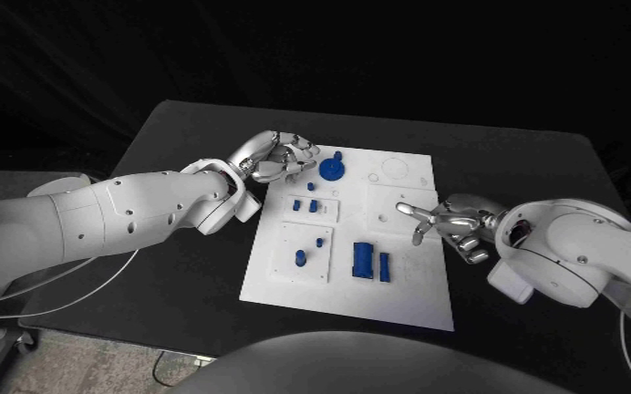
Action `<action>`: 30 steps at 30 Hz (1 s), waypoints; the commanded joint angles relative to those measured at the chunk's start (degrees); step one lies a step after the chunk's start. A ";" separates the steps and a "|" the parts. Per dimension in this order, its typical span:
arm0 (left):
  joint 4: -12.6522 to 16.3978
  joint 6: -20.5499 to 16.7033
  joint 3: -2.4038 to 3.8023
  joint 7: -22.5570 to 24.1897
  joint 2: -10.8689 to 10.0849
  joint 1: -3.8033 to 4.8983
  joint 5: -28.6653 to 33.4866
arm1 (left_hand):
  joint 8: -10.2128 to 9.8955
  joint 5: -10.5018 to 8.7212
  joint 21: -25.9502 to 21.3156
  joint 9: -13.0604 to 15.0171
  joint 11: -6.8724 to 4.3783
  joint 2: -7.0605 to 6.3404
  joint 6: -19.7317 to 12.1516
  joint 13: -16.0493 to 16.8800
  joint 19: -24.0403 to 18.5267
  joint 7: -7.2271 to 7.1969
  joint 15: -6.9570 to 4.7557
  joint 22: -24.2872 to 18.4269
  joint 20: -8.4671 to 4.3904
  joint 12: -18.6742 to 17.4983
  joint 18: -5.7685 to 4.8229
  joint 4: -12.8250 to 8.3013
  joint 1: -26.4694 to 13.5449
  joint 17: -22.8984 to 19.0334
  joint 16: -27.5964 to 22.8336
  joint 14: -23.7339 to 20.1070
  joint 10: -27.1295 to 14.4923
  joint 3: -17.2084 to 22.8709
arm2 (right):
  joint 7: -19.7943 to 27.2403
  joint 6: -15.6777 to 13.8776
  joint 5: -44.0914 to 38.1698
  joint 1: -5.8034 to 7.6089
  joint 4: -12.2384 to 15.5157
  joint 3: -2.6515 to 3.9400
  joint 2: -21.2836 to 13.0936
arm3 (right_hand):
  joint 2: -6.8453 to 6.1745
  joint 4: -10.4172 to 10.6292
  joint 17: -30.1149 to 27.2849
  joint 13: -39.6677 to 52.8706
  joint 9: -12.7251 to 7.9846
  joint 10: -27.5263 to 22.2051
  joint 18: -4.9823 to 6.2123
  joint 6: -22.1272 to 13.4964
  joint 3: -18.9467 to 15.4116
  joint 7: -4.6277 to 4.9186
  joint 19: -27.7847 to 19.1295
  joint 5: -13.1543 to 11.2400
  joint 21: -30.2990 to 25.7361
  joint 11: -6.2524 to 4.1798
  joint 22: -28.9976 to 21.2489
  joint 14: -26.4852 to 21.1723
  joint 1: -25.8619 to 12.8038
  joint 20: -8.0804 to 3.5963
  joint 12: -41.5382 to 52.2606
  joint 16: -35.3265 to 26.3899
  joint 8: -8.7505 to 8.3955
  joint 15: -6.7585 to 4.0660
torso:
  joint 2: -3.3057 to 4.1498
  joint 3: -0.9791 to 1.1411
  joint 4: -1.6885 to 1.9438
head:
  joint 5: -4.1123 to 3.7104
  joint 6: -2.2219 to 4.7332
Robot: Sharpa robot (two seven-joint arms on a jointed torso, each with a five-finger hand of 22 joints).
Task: Assemble the parts on the task board
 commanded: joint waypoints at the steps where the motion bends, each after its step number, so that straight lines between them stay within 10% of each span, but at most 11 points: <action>1: 0.70 -0.93 0.12 1.54 -0.25 0.00 0.80 | 0.35 0.35 0.15 -0.07 0.21 0.41 0.13 -0.08 0.19 0.18 0.04 3.28 0.09 -0.18 0.36 0.00 0.17 -0.02 0.32 -0.16 0.34 -0.27 | 4.39 -2.74 3.69 0.56 0.10 0.00 -0.77 | 0.71 0.01 0.12 15.08 0.32 6.00 -0.55 0.41 -1.03 -0.02 1.24 -0.17 0.53 -0.47 10.61 3.67 -1.03 -0.46 0.22 0.23 0.51 -0.50 | -1.31 -0.07 -0.64 | 0.41 0.00; 4: 1.50 -1.41 0.26 1.88 -0.79 0.04 1.35 | 0.45 0.42 0.63 -0.12 0.18 0.43 0.28 -0.13 0.54 0.22 0.04 3.38 0.10 -0.08 0.29 0.00 0.15 0.01 0.49 -0.03 0.56 -0.31 | 5.85 -2.21 3.83 0.97 -0.03 -0.07 -1.44 | 1.24 -0.87 0.44 15.08 0.94 6.00 -0.65 0.24 -1.63 -0.16 1.34 2.41 1.03 -0.58 10.74 3.72 2.10 -0.54 0.22 0.46 1.33 -0.64 | -2.05 -0.03 -1.05 | 0.75 0.00; 8: 1.95 -1.75 0.35 2.37 -1.16 0.07 2.06 | 0.54 0.50 0.97 -0.16 0.12 0.46 0.41 -0.18 0.80 0.23 0.01 3.46 0.10 0.00 0.26 -0.01 0.19 0.04 0.62 0.09 0.75 -0.32 | 6.94 -0.20 -0.93 0.81 0.04 -0.35 -1.65 | -0.33 -7.14 -0.07 15.08 2.07 6.00 -0.61 -2.56 -0.26 0.10 1.17 8.91 0.85 -0.35 10.65 3.58 14.72 -0.58 0.22 0.25 2.10 -0.51 | -3.00 0.03 -1.58 | 1.11 0.00; 15: 1.73 -1.44 0.24 2.49 -1.11 0.06 2.91 | 0.60 0.68 1.09 -0.21 0.07 0.53 0.51 -0.25 0.92 0.24 -0.03 3.48 0.08 0.04 0.27 -0.04 0.30 0.06 0.74 0.17 0.89 -0.27 | 10.92 -0.52 -24.77 -2.64 0.94 -0.92 -1.02 | -1.70 -15.43 -0.31 15.08 7.40 6.00 -0.31 -12.62 1.85 1.82 0.32 7.06 -0.86 0.55 10.17 3.40 30.57 0.29 0.22 0.02 6.81 0.19 | -4.34 -0.28 -2.02 | 0.76 0.00; 24: 1.48 -0.88 0.15 2.41 -1.09 0.03 2.94 | 0.61 0.80 1.17 -0.24 0.10 0.57 0.51 -0.29 0.99 0.21 -0.04 3.49 0.08 0.05 0.26 -0.06 0.38 0.06 0.79 0.20 0.95 -0.23 | 12.15 -5.85 -36.19 -8.85 -0.05 -1.14 1.67 | -2.04 -13.83 -0.80 15.08 13.22 6.00 -0.26 -13.23 0.17 0.60 0.37 3.36 -1.03 0.09 10.18 3.30 32.98 0.05 0.22 -0.29 16.49 -0.04 | -4.70 -0.15 -2.29 | 1.24 0.00; 30: 1.34 -0.51 0.11 2.29 -0.97 0.01 2.95 | 0.59 0.95 1.13 -0.30 0.17 0.60 0.48 -0.35 0.98 0.15 -0.04 3.48 0.08 0.05 0.28 -0.08 0.49 0.07 0.85 0.21 1.03 -0.19 | 10.89 -6.83 -36.40 -10.90 -1.38 -1.15 3.56 | -1.84 -11.89 -0.87 15.08 14.24 6.00 -0.24 -12.05 -0.67 -0.05 0.43 0.50 -1.14 -0.42 10.17 3.33 32.34 -0.25 0.22 -0.35 19.19 -0.41 | -4.79 -0.23 -2.31 | 1.03 0.00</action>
